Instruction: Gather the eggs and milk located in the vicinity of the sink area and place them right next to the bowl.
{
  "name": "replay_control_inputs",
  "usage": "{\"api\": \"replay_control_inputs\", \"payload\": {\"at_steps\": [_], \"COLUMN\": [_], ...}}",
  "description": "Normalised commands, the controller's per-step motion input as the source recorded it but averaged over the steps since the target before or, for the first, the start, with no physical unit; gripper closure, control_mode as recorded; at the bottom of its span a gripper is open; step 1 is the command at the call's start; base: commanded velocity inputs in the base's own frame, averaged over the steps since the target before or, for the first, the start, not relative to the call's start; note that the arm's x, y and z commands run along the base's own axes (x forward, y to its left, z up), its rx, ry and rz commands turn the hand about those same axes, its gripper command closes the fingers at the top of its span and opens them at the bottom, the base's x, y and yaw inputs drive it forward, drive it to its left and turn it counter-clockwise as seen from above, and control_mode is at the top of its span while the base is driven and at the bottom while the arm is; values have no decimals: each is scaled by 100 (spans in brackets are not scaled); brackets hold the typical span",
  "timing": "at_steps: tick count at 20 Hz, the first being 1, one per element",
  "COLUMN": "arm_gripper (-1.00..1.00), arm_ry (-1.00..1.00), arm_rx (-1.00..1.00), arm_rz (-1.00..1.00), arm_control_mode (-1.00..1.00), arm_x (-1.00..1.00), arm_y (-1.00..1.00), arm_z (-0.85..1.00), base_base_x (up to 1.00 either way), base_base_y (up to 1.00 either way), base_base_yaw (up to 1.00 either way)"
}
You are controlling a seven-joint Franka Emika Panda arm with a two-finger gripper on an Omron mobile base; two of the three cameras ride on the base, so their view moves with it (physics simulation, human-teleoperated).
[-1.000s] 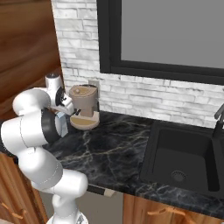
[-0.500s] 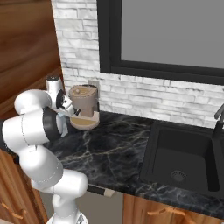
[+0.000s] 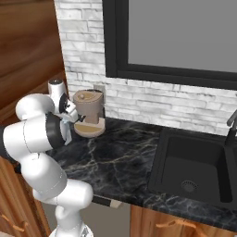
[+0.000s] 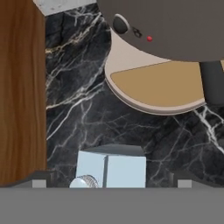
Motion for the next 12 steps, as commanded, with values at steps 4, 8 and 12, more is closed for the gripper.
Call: {"api": "replay_control_inputs", "payload": {"at_steps": [4,8,12], "arm_gripper": [-100,-100,-100], "arm_ry": [0,0,0], "arm_rx": [0,-2,-4], "arm_rz": [0,0,0], "arm_control_mode": [-100,-100,-100], "arm_x": [0,0,0], "arm_y": [0,0,1], "arm_z": [2,-6,-9], "base_base_x": [0,0,0], "base_base_y": [0,0,0], "base_base_yaw": [0,0,0]}}
